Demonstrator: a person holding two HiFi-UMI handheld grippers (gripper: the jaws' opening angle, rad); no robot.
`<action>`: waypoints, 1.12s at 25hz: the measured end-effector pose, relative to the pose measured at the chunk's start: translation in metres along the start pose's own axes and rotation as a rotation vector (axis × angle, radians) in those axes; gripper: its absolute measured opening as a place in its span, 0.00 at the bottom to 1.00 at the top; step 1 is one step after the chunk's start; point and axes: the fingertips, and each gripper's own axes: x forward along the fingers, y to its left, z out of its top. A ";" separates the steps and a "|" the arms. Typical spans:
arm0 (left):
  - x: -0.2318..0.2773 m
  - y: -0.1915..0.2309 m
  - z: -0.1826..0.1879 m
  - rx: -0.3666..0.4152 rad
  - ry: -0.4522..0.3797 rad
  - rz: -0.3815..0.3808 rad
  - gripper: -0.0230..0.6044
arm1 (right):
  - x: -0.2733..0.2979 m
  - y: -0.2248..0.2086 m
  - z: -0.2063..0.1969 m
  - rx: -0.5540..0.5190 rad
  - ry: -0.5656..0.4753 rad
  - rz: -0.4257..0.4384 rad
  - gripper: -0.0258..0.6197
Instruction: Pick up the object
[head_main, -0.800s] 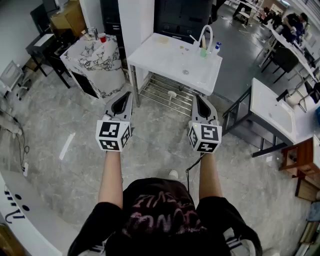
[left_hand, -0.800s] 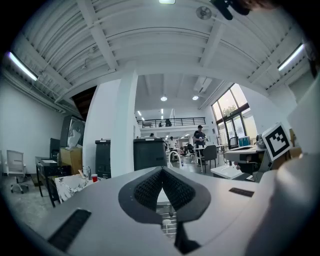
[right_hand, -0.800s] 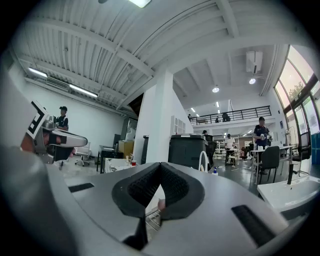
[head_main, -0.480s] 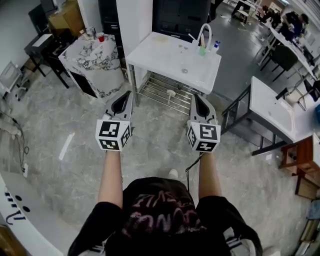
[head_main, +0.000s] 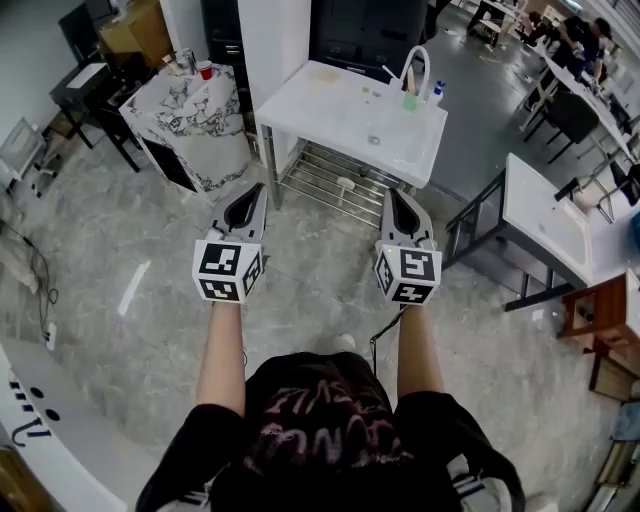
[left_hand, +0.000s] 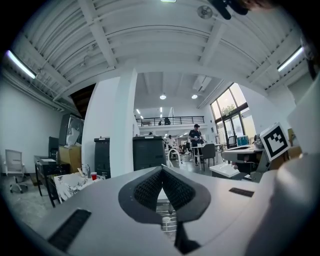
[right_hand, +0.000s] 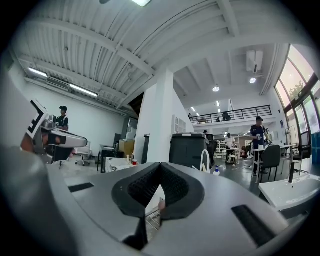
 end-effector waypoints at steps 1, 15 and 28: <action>-0.001 0.003 -0.001 -0.003 0.001 0.004 0.05 | 0.001 0.002 -0.001 -0.002 0.002 0.002 0.06; 0.032 0.036 -0.013 0.007 0.003 0.015 0.05 | 0.055 0.003 -0.010 -0.012 0.000 0.006 0.06; 0.163 0.086 -0.033 0.032 0.064 -0.011 0.05 | 0.197 -0.038 -0.031 0.016 0.024 0.006 0.06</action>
